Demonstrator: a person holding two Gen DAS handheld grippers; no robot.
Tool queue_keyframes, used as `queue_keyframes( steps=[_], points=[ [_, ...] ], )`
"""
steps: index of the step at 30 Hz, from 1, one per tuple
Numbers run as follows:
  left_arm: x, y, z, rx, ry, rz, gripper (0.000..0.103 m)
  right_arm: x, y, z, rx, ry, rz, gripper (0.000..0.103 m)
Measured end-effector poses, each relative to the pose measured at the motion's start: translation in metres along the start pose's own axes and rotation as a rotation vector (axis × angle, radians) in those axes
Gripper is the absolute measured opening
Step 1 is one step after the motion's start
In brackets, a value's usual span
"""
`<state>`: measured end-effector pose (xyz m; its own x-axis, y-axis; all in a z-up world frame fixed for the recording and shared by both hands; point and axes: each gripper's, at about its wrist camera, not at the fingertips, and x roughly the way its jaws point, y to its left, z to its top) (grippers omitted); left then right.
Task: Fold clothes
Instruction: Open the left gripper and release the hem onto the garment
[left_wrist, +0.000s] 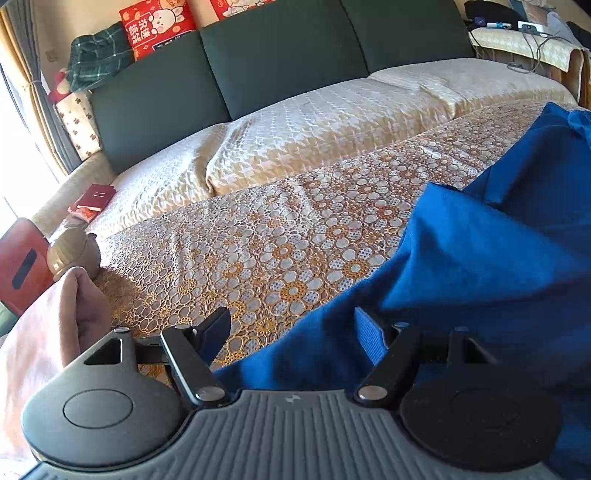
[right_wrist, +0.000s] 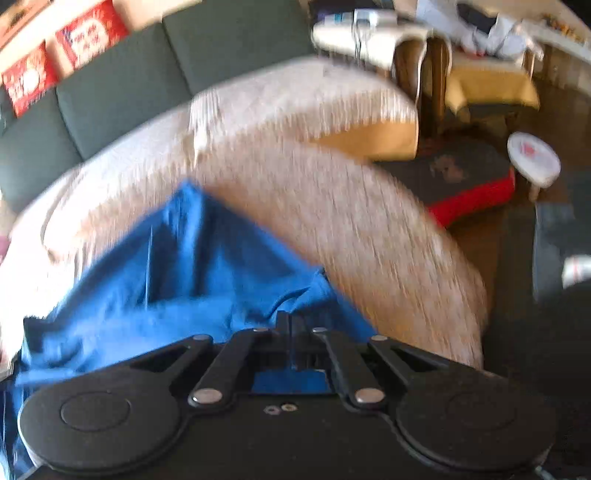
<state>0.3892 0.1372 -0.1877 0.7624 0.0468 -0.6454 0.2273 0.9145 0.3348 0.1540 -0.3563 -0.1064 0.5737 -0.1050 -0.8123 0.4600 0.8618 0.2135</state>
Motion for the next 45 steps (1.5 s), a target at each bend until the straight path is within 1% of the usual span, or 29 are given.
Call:
queue_keyframes(
  steps=[1,2,3,4,5,7,10,13,16,18,20,21,23,26,29,32,35,37,39,42,45],
  points=[
    [0.0,0.0,0.001,0.002,0.003,0.002,0.072,-0.001,-0.001,-0.009,-0.025,0.031,-0.003,0.058],
    [0.0,0.0,0.002,0.006,0.007,0.004,0.073,0.001,0.001,-0.021,-0.061,0.067,-0.006,0.058],
    [-0.001,-0.001,0.003,0.009,0.011,0.007,0.073,0.006,0.005,-0.03,-0.085,0.104,-0.005,0.073],
    [-0.003,-0.001,0.003,0.015,0.009,0.004,0.073,0.012,0.008,-0.037,-0.109,0.132,-0.005,0.103],
    [-0.007,-0.002,0.003,0.022,0.004,-0.002,0.073,0.017,0.013,-0.042,-0.136,0.152,-0.008,0.103],
    [-0.015,-0.003,0.003,0.036,-0.005,-0.015,0.073,0.027,0.019,-0.044,-0.143,0.198,0.001,0.103],
    [-0.029,-0.008,0.0,0.057,-0.03,-0.048,0.073,0.026,0.026,-0.039,-0.173,0.227,0.028,0.103],
    [-0.039,-0.017,-0.002,0.061,-0.046,-0.09,0.073,0.013,0.033,-0.037,-0.229,0.224,0.063,0.103],
    [-0.049,-0.034,-0.004,0.078,-0.062,-0.151,0.073,-0.001,0.042,-0.035,-0.281,0.185,0.122,0.103],
    [-0.056,-0.046,-0.008,0.101,-0.071,-0.178,0.073,-0.003,0.05,-0.036,-0.321,0.188,0.16,0.103],
    [-0.058,-0.057,-0.014,0.136,-0.057,-0.195,0.073,-0.002,0.059,-0.041,-0.361,0.2,0.198,0.103],
    [-0.057,-0.062,-0.018,0.161,-0.043,-0.186,0.073,-0.001,0.064,-0.044,-0.383,0.205,0.221,0.103],
    [-0.058,-0.066,-0.021,0.167,-0.047,-0.167,0.073,0.001,0.076,-0.052,-0.432,0.194,0.252,0.103],
    [-0.068,-0.061,-0.015,0.144,-0.021,-0.144,0.074,0.014,0.101,-0.059,-0.504,0.165,0.272,0.103],
    [-0.095,-0.048,-0.021,0.108,-0.041,-0.138,0.074,0.028,0.124,-0.061,-0.549,0.129,0.294,0.103],
    [-0.122,-0.031,-0.039,0.079,-0.009,-0.139,0.074,0.041,0.147,-0.066,-0.595,0.091,0.302,0.103],
    [-0.142,-0.015,-0.063,0.042,0.041,-0.147,0.074,0.05,0.165,-0.071,-0.643,0.056,0.31,0.103],
    [-0.153,-0.007,-0.079,0.014,0.067,-0.153,0.074,0.055,0.172,-0.074,-0.663,0.065,0.315,0.103],
    [-0.16,-0.002,-0.089,-0.001,0.087,-0.152,0.074,0.062,0.176,-0.077,-0.674,0.087,0.303,0.103],
    [-0.168,0.004,-0.106,-0.051,0.134,-0.146,0.074,0.069,0.176,-0.084,-0.706,0.111,0.28,0.103],
    [-0.187,0.008,-0.121,-0.061,0.14,-0.135,0.074,0.063,0.181,-0.088,-0.761,0.106,0.253,0.103]
  ],
)
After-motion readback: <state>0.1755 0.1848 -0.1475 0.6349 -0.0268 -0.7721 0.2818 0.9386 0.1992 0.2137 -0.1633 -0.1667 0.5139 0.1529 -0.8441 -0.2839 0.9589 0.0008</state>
